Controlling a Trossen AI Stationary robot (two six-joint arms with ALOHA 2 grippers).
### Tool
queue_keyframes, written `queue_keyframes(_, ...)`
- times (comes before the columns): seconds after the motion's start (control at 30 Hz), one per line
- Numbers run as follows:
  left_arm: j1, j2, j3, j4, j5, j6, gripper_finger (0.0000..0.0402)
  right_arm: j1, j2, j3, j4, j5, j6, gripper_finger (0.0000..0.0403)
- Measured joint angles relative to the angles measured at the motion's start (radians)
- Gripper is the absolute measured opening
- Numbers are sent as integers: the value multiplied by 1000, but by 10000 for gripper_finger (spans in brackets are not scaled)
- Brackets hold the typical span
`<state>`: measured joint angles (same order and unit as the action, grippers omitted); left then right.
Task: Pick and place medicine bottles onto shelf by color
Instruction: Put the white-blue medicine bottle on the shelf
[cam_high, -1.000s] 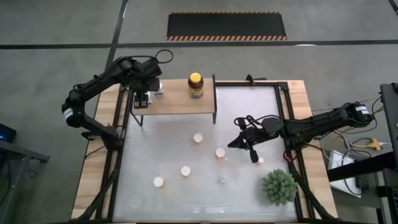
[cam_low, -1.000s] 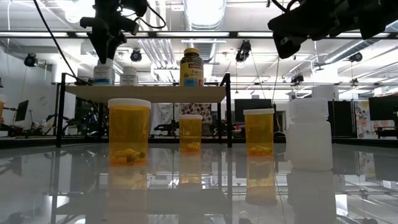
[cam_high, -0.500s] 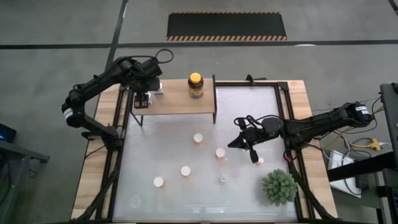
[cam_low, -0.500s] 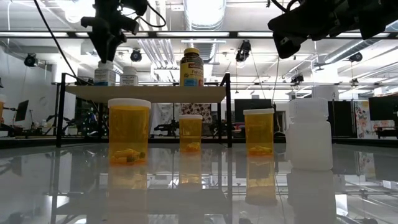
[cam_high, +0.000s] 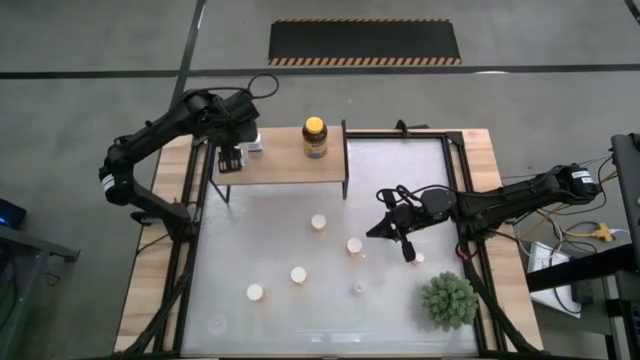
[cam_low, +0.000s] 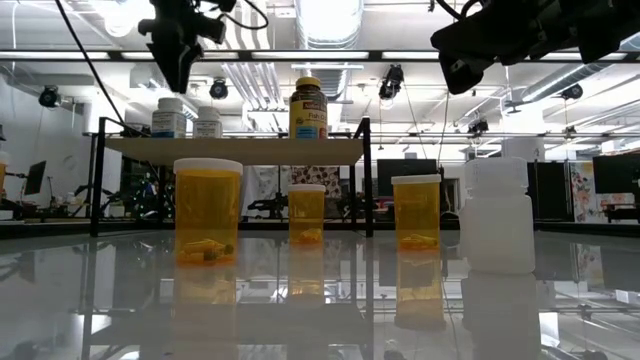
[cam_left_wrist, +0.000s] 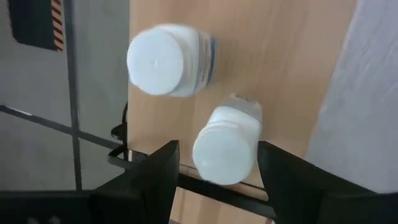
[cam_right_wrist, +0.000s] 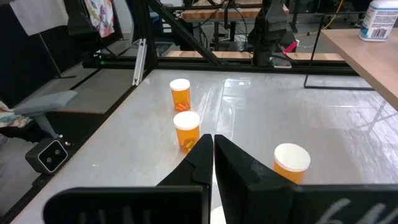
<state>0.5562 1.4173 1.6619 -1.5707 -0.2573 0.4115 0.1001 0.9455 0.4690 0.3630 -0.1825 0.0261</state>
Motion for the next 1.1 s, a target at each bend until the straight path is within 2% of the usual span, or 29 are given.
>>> queue_keyframes(0.13, -66, -16, -15, 0, 108, -44, 174, 0, 0, 0, 0, 0, 0, 9)
queue_keyframes(0.27, -141, -26, -83, 1, 123, -66, 116, 0, 0, 0, 0, 0, 0, 9)
queue_keyframes(0.4, -166, -26, -171, 41, 116, -67, 51, 0, 0, 0, 0, 0, 0, 9)
queue_keyframes(0.53, -163, -25, -235, 57, 9, -74, 7, 0, 0, 0, 0, 0, 0, 9)
queue_keyframes(0.63, -163, -25, -263, 97, -82, -92, 7, 0, 0, 0, -4, 0, 0, 9)
queue_keyframes(0.73, -163, -26, -268, 105, -119, -105, 8, 0, 0, 0, -6, 0, 0, 9)
queue_keyframes(1.1, -163, -26, -275, 140, -144, -119, 8, 0, 0, 0, -7, 0, 0, 9)
